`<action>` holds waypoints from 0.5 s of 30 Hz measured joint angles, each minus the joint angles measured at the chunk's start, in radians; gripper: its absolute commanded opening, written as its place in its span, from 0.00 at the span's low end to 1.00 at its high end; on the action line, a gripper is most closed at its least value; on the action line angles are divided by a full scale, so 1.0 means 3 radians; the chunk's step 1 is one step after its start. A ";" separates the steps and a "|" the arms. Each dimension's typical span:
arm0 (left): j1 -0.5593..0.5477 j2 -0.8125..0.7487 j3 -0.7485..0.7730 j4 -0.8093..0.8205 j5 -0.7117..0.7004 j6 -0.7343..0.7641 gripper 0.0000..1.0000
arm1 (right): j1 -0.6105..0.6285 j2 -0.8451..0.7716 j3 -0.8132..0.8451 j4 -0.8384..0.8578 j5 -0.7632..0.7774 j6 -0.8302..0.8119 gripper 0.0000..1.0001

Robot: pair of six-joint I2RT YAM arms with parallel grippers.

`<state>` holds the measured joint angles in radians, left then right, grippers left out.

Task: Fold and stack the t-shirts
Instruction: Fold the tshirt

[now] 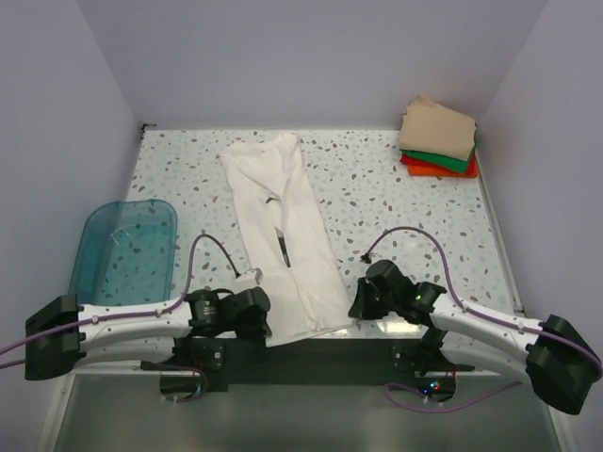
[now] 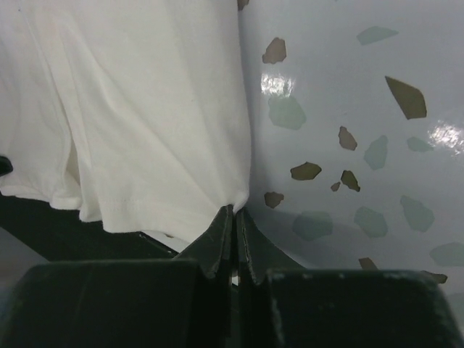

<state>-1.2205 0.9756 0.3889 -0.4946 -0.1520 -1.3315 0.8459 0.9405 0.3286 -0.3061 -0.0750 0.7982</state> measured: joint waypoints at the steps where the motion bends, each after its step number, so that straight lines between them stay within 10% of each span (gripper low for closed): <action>1: 0.0000 -0.0037 -0.0001 -0.0032 0.0029 0.0008 0.00 | 0.0023 -0.0022 -0.0039 0.0010 -0.0020 0.0027 0.00; 12: -0.0014 -0.0175 -0.0075 -0.0093 0.0221 0.0093 0.13 | 0.0198 -0.0161 -0.0142 0.0010 -0.0075 0.0183 0.00; 15: -0.0014 -0.0202 -0.0075 -0.0093 0.0235 0.0144 0.25 | 0.0198 -0.0163 -0.0128 -0.0028 -0.0066 0.0186 0.19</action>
<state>-1.2247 0.9150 0.3664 -0.5224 -0.0814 -1.2884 0.9054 0.8917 0.2901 -0.3145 -0.0948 0.8539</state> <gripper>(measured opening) 0.172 0.060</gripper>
